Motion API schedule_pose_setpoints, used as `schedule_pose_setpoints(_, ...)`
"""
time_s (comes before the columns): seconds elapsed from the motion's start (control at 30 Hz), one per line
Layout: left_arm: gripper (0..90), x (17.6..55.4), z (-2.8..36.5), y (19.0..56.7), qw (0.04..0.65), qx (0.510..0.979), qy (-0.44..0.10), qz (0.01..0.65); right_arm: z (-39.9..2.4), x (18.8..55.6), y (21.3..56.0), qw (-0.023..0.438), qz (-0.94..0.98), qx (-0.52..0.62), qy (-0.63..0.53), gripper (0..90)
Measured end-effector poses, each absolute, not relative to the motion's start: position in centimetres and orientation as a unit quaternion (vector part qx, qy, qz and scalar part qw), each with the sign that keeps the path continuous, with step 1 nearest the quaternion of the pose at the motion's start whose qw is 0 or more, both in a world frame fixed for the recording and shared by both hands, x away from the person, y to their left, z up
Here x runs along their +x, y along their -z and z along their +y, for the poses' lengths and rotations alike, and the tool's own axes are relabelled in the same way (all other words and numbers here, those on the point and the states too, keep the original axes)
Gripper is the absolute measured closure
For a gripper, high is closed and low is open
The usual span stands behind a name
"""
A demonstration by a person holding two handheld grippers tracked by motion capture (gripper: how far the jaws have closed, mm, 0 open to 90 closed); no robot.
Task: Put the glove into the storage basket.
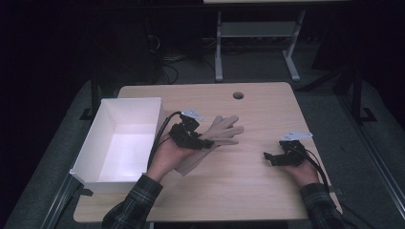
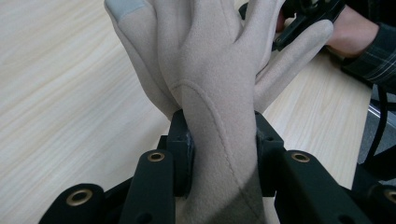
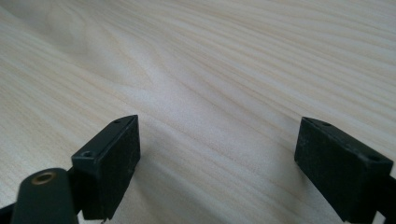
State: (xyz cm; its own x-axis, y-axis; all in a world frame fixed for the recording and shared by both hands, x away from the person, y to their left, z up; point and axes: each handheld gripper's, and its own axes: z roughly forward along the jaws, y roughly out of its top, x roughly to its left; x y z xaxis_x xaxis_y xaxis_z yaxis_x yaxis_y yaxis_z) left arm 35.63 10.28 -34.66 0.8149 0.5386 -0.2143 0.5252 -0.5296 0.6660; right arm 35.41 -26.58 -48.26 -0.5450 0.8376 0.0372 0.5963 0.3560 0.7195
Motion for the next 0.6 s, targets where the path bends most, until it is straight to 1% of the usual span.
schedule_pose_setpoints(0.17,66.6,35.8,11.0,33.1,0.371,0.876,-0.019,0.307,-26.5,35.5,48.3,0.169,0.807,0.444,-0.35,9.7)
schedule_pose_setpoints(0.27,66.6,36.0,12.1,31.7,0.369,0.877,-0.03,0.305,-26.5,35.5,48.3,0.168,0.808,0.445,-0.349,8.3)
schedule_pose_setpoints(0.6,66.6,36.2,14.8,29.3,0.391,0.858,-0.043,0.329,-26.4,35.6,48.4,0.169,0.807,0.446,-0.347,5.7)
